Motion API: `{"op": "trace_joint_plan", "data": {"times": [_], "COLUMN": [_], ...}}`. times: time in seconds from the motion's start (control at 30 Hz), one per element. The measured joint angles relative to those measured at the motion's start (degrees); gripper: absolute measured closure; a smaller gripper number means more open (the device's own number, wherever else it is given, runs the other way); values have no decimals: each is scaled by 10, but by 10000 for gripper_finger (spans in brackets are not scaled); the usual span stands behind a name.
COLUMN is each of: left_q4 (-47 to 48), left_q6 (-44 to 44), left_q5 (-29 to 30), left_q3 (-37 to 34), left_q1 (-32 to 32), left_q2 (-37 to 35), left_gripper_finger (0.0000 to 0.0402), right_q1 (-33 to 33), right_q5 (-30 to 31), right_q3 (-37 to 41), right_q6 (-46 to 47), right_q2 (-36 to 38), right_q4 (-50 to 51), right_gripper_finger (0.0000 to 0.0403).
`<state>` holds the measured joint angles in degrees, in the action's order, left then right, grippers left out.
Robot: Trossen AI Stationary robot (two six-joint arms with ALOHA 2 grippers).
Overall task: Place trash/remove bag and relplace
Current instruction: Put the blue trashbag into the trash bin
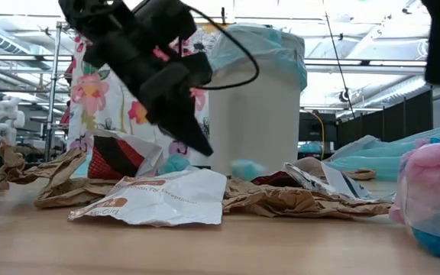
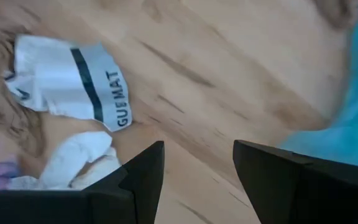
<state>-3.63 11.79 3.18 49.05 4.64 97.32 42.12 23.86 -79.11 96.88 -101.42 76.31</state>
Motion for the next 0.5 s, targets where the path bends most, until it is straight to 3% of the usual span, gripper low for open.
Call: {"op": "trace_joint_plan", "data": {"times": [0.23, 0.37, 0.5], "left_q4": [108, 109, 81], "left_q6": [14, 14, 14], "left_q5": [0, 0, 0], "left_q3": [74, 117, 153], "left_q1": [25, 41, 45], "left_q2": [0, 0, 0], "left_gripper_finger": [399, 400, 395], "right_q1": [53, 97, 115], "right_q5": [18, 65, 77], "right_q3": [153, 247, 323], "right_q6": [62, 112, 87], "right_q2": [64, 134, 210], "right_q4": [-157, -232, -319], "right_gripper_finger": [218, 219, 219]}}
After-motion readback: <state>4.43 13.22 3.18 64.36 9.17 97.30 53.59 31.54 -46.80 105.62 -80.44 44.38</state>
